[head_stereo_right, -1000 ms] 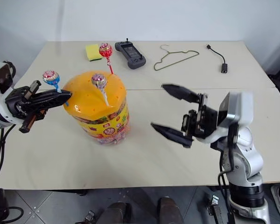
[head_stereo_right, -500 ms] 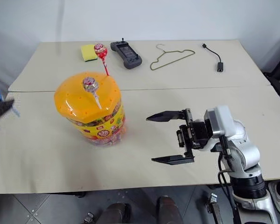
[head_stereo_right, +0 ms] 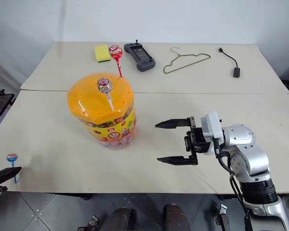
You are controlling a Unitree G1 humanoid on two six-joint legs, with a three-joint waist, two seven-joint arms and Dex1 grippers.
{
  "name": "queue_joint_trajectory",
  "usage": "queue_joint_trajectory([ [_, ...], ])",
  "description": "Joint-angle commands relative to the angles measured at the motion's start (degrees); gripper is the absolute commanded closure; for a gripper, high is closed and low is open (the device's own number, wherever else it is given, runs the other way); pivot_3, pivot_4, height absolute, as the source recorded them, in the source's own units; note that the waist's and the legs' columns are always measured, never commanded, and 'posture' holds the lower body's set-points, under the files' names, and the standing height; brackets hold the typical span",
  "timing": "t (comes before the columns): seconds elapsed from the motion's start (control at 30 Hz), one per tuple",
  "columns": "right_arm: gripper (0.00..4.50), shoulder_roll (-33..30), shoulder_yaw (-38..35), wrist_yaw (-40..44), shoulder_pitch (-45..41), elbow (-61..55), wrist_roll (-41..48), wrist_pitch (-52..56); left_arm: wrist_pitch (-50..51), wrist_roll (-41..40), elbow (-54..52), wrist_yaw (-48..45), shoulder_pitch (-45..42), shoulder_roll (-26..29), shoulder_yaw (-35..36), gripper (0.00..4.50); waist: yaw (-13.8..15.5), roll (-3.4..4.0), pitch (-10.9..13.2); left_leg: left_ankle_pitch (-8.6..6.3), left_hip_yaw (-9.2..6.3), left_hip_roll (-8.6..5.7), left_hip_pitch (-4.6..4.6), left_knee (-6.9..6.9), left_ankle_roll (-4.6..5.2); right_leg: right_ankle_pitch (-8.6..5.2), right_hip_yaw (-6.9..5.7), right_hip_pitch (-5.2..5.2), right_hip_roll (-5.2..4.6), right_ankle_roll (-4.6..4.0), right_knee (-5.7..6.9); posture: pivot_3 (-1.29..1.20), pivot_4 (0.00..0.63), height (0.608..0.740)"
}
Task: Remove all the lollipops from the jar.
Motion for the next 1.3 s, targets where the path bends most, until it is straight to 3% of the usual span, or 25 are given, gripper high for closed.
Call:
queue_joint_trajectory([
  [0.03, 0.00, 0.29, -0.96, -2.21, -0.72, -2.04, 0.84, 1.16, -5.23, 0.85, 1.42, -2.90, -0.86, -1.58, 0.67, 3.00, 0.00, 0.03, 0.02, 0.00, 0.00, 0.00, 0.00, -0.01, 0.00, 0.00, 0.00, 0.00, 0.00, 0.00, 0.00, 0.00, 0.150, 0.740],
  [0.17, 0.00, 1.50, -1.44, -7.17, -2.10, -4.30, 3.19, 5.54, -10.10, -0.46, 1.03, -6.50, -2.07, -2.67, 2.61, 1.76, -0.02, 0.03, 0.02, 0.00, 0.00, 0.02, -0.01, 0.00, -0.01, 0.01, -0.03, -0.01, 0.01, -0.01, 0.00, 0.00, 0.150, 0.740],
  [0.33, 0.00, 4.46, -1.55, -14.21, -5.16, -5.88, 6.57, 10.86, -11.06, -8.82, -5.16, -10.23, -8.65, -3.66, 6.50, 0.20, -0.01, 0.01, 0.00, 0.00, -0.02, 0.03, -0.04, 0.01, -0.01, 0.01, -0.06, -0.02, 0.01, -0.01, -0.01, 0.00, 0.150, 0.740],
  [0.53, 0.00, 7.34, -0.23, -19.31, -11.29, -3.01, 4.02, 12.26, -3.35, -29.13, -22.15, -10.33, -14.04, -7.72, 7.65, 0.20, -0.46, -0.02, -0.01, -0.03, -0.02, 0.02, -0.06, 0.07, 0.00, 0.03, -0.07, 0.00, 0.00, 0.01, 0.00, 0.00, 0.150, 0.740],
  [0.7, 0.00, 11.52, 3.07, -25.64, -17.43, -2.28, 0.42, 14.18, -2.62, -40.47, -24.61, -7.64, -18.57, -10.42, 8.10, 0.20, -1.94, 0.01, 0.00, -0.03, 0.00, 0.05, -0.05, 0.03, -0.04, 0.03, -0.08, -0.10, 0.07, 0.01, 0.10, 0.00, 0.150, 0.740],
  [0.9, 0.00, 15.67, 6.46, -28.99, -22.35, -0.49, -4.84, 13.23, -5.27, -36.56, -21.29, -9.73, -17.56, -10.99, 6.80, 0.20, -2.47, 0.01, 0.00, 0.02, 0.01, 0.07, -0.01, 0.05, -0.12, 0.02, -0.07, -0.13, 0.12, 0.00, 0.23, 0.00, 0.150, 0.740],
  [1.27, 0.00, 19.58, 9.61, -21.27, -24.22, -0.45, -3.92, 10.57, -6.85, -34.06, -15.70, -13.58, -22.08, -10.03, 2.52, 0.20, -2.10, 0.01, 0.00, 0.02, -0.02, 0.04, -0.03, 0.08, -0.11, 0.03, -0.08, -0.12, 0.11, 0.00, 0.19, 0.00, 0.150, 0.740],
  [1.3, 0.19, 20.07, 9.50, -21.73, -24.47, -0.31, -4.05, 10.68, -6.59, -34.22, -15.68, -13.94, -22.22, -9.87, 2.30, 0.18, -2.10, 0.01, 0.00, 0.02, -0.02, 0.04, -0.03, 0.07, -0.11, 0.03, -0.09, -0.12, 0.11, 0.00, 0.20, 0.00, 0.150, 0.740],
])
